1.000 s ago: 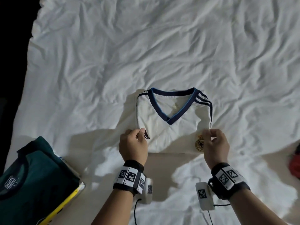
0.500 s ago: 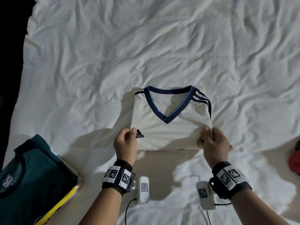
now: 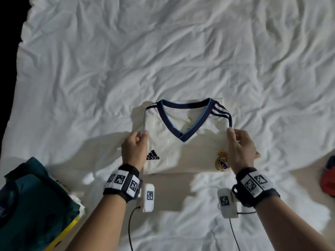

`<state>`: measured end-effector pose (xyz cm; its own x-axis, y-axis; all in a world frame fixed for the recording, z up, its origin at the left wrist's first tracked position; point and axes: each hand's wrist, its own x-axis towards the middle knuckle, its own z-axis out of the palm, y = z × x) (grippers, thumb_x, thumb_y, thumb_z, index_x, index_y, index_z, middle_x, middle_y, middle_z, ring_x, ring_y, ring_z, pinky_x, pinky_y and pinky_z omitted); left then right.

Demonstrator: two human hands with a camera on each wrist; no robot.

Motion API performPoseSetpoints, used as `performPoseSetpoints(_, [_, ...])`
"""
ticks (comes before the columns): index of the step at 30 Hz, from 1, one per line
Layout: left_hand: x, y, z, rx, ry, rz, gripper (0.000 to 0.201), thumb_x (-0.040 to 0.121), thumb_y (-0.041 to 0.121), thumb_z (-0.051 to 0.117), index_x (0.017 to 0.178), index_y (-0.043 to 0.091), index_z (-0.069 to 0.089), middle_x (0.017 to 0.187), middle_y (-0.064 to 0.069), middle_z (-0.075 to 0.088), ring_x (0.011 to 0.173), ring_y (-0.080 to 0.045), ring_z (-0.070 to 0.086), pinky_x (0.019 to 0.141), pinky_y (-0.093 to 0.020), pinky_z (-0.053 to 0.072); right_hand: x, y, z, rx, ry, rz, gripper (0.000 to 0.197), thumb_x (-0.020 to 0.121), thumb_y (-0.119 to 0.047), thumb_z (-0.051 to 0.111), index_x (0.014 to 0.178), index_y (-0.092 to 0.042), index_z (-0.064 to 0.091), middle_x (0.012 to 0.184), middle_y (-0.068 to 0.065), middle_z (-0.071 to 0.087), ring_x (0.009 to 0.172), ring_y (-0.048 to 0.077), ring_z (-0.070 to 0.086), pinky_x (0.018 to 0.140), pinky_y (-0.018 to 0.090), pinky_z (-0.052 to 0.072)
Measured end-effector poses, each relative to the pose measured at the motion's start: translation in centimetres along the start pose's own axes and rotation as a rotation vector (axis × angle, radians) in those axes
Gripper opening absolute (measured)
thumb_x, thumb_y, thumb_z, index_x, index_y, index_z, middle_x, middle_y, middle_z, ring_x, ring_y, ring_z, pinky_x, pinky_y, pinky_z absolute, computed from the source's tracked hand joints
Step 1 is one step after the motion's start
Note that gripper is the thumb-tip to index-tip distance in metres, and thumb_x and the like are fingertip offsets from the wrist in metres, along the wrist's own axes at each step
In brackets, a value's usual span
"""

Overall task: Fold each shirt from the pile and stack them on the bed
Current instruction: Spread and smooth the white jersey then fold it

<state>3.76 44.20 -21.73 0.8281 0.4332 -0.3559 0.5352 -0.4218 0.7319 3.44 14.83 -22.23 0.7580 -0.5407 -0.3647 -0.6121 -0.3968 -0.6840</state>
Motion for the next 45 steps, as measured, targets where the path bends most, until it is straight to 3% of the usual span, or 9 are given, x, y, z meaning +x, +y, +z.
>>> performPoseSetpoints(10, [7.1,2.0,1.4,0.165,-0.078,0.127,0.027,0.089,0.046,0.072,0.088,0.019,0.065,0.085,0.004,0.07,0.085,-0.023,0.067,0.082,-0.038,0.056,6.4,-4.3,1.0,-0.255,-0.061,-0.056,0.029,0.088,-0.051,0.065,0.082,-0.023,0.061,0.075,-0.015,0.061,0.096,0.021,0.062,0.094,0.042,0.026])
performPoseSetpoints(14, [8.4,2.5,1.6,0.155,-0.081,0.153,0.026,0.086,0.04,0.077,0.101,0.023,0.065,0.086,0.008,0.068,0.085,-0.02,0.066,0.079,-0.033,0.052,7.2,-4.8,0.9,-0.216,-0.033,-0.193,0.026,0.081,-0.051,0.069,0.094,-0.032,0.058,0.096,-0.011,0.061,0.1,0.015,0.058,0.102,0.05,0.032])
performPoseSetpoints(19, [8.8,1.9,1.9,0.141,-0.067,0.17,0.017,0.09,0.033,0.074,0.09,0.018,0.065,0.08,0.011,0.067,0.079,-0.019,0.064,0.074,-0.031,0.05,7.8,-5.4,1.1,-0.305,-0.084,-0.269,0.012,0.09,-0.041,0.066,0.097,-0.032,0.063,0.102,-0.005,0.062,0.112,0.024,0.053,0.099,0.047,0.028])
performPoseSetpoints(25, [8.8,1.6,2.1,0.077,-0.048,0.121,0.019,0.095,0.029,0.069,0.087,0.016,0.058,0.078,0.009,0.061,0.07,-0.01,0.055,0.068,-0.029,0.038,8.4,-6.8,2.0,-0.151,-0.092,-0.328,0.007,0.096,-0.029,0.061,0.098,-0.025,0.056,0.083,-0.015,0.059,0.091,0.017,0.055,0.096,0.038,0.027])
performPoseSetpoints(28, [8.4,1.9,2.0,0.087,-0.028,0.124,0.021,0.096,0.035,0.066,0.095,0.016,0.058,0.087,0.005,0.064,0.082,-0.017,0.061,0.076,-0.034,0.048,9.0,-6.4,3.0,-0.254,-0.115,-0.303,0.012,0.096,-0.037,0.059,0.099,-0.026,0.056,0.095,-0.007,0.064,0.096,0.021,0.056,0.097,0.04,0.03])
performPoseSetpoints(30, [7.4,2.2,1.8,0.255,0.02,0.196,0.036,0.097,0.04,0.063,0.121,0.013,0.057,0.117,-0.008,0.063,0.111,-0.03,0.058,0.097,-0.044,0.049,8.6,-6.1,3.1,-0.325,-0.055,-0.314,0.024,0.095,-0.04,0.059,0.113,-0.024,0.056,0.118,0.001,0.061,0.115,0.027,0.052,0.103,0.044,0.031])
performPoseSetpoints(34, [1.6,2.3,3.0,0.719,0.014,0.504,0.071,0.104,0.044,0.044,0.161,0.008,0.02,0.168,-0.024,0.01,0.155,-0.04,0.011,0.121,-0.06,0.016,2.5,-5.6,3.6,-0.442,0.023,-0.659,0.054,0.1,-0.036,0.051,0.147,-0.012,0.042,0.16,0.015,0.033,0.147,0.035,0.028,0.117,0.048,0.022])
performPoseSetpoints(38, [-1.5,-1.6,5.9,0.879,-0.142,0.679,0.083,0.098,0.049,0.047,0.164,0.01,0.013,0.169,-0.025,-0.005,0.157,-0.04,-0.006,0.122,-0.068,0.006,-2.6,-1.2,6.3,-0.754,-0.339,-0.884,0.068,0.105,-0.051,0.031,0.162,-0.013,0.02,0.17,0.015,0.003,0.157,0.032,0.0,0.125,0.054,0.012])
performPoseSetpoints(45, [1.6,-4.8,4.4,0.895,-0.085,0.509,0.07,0.103,0.053,0.022,0.165,0.024,0.007,0.17,-0.023,-0.004,0.157,-0.043,0.001,0.124,-0.062,0.008,0.1,2.4,4.6,-0.816,-0.303,-0.765,0.07,0.104,-0.059,0.023,0.164,-0.026,0.007,0.171,0.007,-0.002,0.158,0.026,-0.005,0.126,0.052,0.004])
